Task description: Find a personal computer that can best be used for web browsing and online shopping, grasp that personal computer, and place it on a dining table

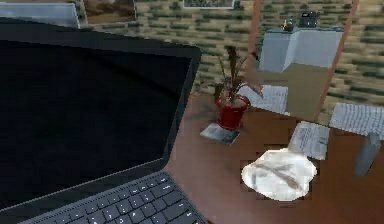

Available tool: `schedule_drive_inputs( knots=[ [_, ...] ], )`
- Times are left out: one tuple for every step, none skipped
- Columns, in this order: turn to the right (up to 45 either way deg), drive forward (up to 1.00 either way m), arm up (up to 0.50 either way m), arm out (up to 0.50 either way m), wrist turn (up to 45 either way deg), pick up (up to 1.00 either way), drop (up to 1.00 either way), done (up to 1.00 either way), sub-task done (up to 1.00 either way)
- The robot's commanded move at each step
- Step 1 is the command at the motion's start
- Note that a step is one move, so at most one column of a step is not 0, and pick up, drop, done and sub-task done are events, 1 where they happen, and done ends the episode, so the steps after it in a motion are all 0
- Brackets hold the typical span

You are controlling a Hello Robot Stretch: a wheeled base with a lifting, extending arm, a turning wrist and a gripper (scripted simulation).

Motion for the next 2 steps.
schedule_drive_inputs(
  knots=[
    [0.0, 0.15, 0.00, 0.00, 0.0, 0.00, 0.00, 0.00, 0.00],
    [-45.0, 0.00, 0.00, 0.00, 0.0, 0.00, 0.00, 0.00, 0.00]
  ],
)
